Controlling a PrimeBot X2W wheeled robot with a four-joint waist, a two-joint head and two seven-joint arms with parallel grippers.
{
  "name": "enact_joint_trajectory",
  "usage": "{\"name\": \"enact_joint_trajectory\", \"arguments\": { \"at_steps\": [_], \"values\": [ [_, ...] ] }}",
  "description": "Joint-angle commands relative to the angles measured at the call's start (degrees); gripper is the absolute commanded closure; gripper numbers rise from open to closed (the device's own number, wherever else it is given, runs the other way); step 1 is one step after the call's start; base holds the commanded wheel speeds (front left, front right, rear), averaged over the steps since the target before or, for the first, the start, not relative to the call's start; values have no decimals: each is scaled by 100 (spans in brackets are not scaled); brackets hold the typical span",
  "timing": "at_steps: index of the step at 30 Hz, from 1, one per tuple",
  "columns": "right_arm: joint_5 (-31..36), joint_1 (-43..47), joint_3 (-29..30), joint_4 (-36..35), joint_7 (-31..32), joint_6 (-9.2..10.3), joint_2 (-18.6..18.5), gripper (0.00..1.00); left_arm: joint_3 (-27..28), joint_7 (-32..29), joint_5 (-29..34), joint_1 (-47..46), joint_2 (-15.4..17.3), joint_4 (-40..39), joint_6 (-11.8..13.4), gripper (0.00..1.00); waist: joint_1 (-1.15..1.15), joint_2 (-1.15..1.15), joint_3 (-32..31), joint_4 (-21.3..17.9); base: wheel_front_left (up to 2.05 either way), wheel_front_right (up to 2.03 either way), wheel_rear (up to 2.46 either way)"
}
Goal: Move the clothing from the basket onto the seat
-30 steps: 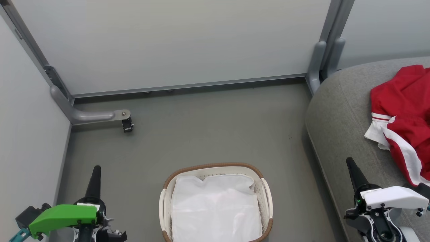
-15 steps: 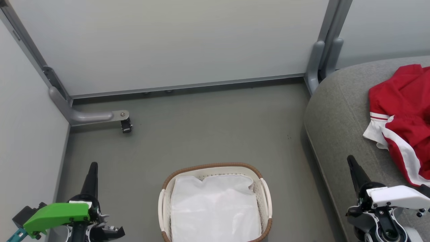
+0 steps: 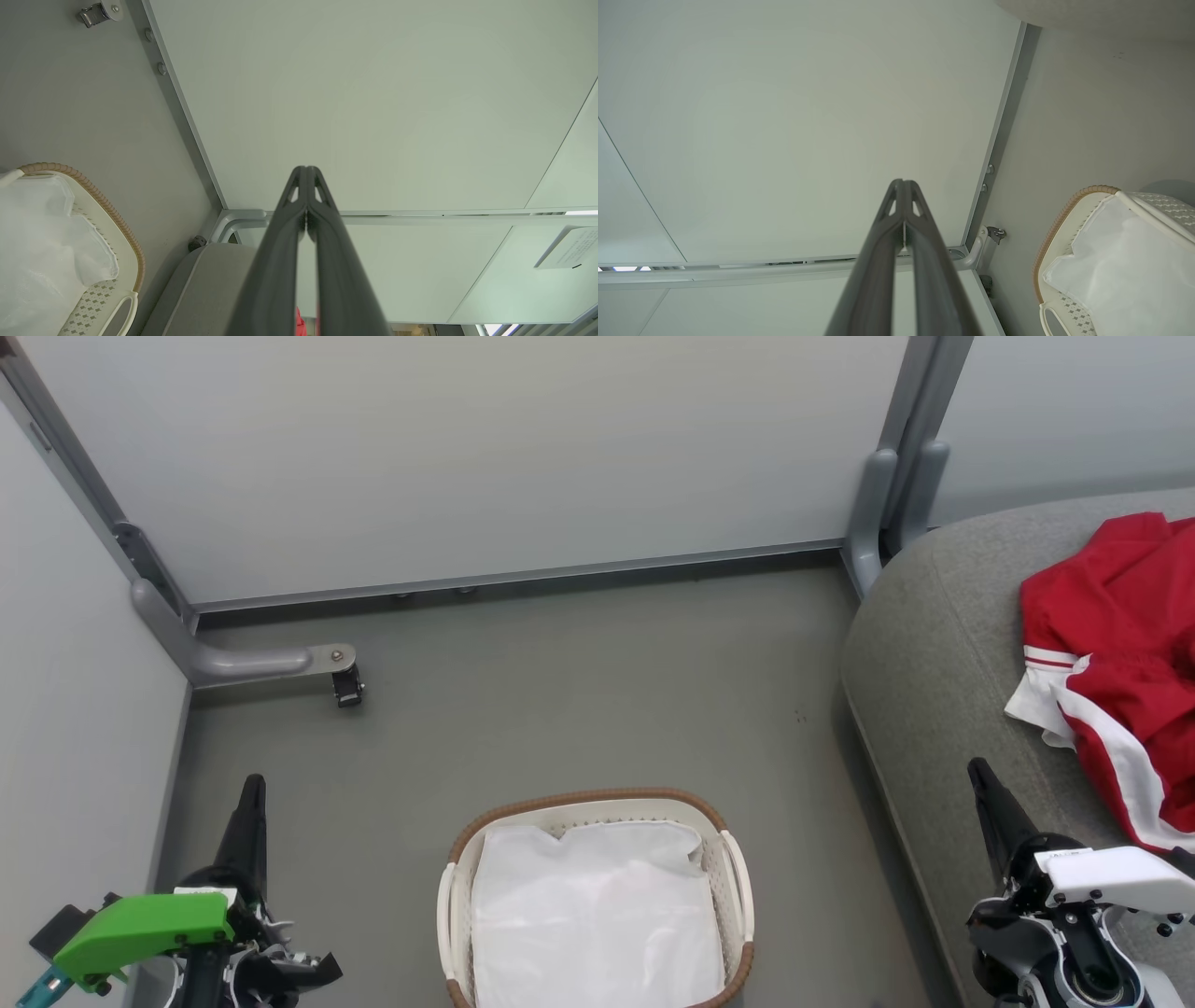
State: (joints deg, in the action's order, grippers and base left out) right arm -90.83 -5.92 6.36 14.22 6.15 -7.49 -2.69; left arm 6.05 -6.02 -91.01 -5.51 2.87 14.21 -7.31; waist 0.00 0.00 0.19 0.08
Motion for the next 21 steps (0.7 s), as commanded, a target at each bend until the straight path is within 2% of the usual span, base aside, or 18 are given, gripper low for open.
{"name": "enact_joint_trajectory", "arguments": {
  "at_steps": [1,21],
  "values": [
    [-114,-48,25,-32,40,0,-35,100,44,-48,-125,-116,29,-25,-30,100,0,0,0,-3,0,0,0],
    [-168,-47,29,-35,58,0,-35,100,55,-60,-152,-100,22,-21,-29,100,0,0,-1,-8,0,0,0]
  ]
}}
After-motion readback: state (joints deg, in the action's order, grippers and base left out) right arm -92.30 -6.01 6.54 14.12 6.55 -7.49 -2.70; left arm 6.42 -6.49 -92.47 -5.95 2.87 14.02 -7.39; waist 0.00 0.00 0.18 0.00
